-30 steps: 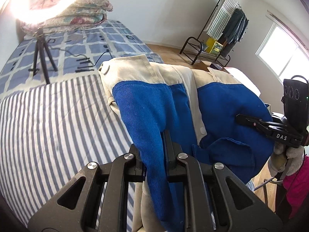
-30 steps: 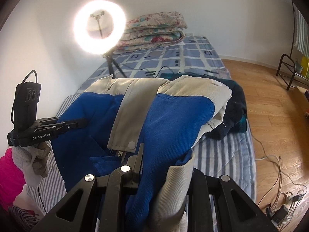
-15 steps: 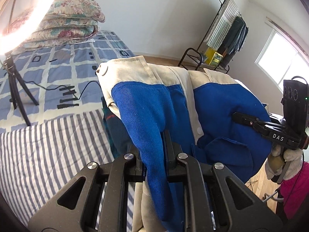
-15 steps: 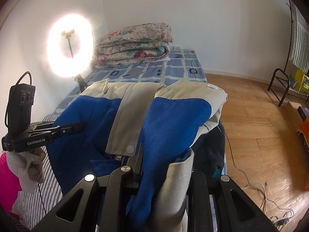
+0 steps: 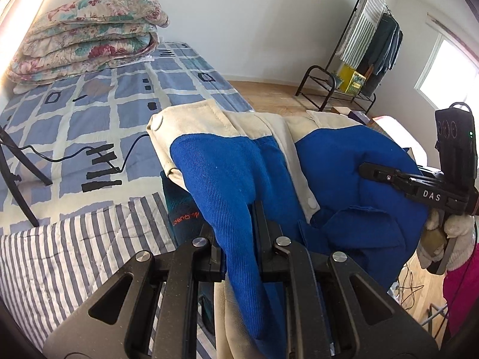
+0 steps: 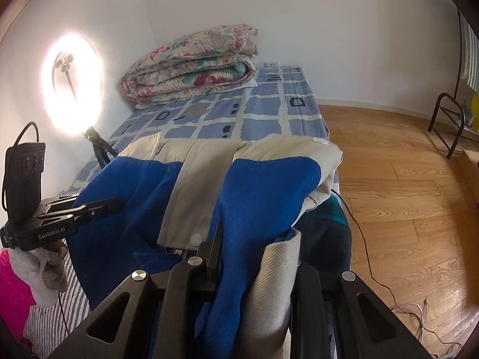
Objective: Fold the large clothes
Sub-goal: 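Lift the folded jacket with both grippers and carry it toward the quilts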
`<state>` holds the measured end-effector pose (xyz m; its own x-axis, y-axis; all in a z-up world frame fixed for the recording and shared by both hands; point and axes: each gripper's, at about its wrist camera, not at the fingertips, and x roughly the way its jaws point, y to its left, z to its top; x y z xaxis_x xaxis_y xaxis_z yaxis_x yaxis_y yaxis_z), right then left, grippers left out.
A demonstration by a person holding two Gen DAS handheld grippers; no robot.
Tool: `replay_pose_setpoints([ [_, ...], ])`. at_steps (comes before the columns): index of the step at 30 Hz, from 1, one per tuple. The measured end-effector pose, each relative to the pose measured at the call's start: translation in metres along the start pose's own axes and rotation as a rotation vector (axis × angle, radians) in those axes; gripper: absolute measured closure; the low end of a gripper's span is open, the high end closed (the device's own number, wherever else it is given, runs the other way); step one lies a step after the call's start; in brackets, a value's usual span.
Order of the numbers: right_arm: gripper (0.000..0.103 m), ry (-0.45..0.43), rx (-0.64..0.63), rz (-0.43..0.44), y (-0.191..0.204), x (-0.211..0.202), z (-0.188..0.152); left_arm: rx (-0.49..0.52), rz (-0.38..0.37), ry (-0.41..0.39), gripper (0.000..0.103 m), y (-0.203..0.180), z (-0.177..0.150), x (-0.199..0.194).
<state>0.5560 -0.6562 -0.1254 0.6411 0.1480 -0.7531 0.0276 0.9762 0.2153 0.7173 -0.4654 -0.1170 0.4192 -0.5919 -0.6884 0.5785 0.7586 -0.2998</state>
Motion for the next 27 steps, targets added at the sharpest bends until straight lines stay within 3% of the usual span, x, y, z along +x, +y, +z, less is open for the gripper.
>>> replay_pose_setpoints([
  [12, 0.084, 0.043, 0.041, 0.012, -0.035, 0.022, -0.010, -0.009, -0.022, 0.023, 0.092, 0.023, -0.007, 0.016],
  [22, 0.083, 0.066, 0.042, 0.002, -0.041, 0.032, -0.018, 0.007, -0.028, 0.035, 0.090, 0.030, -0.017, 0.022],
  [27, 0.081, 0.066, 0.046, 0.004, -0.041, 0.033, -0.017, 0.006, -0.022, 0.039, 0.082, 0.031, -0.017, 0.023],
])
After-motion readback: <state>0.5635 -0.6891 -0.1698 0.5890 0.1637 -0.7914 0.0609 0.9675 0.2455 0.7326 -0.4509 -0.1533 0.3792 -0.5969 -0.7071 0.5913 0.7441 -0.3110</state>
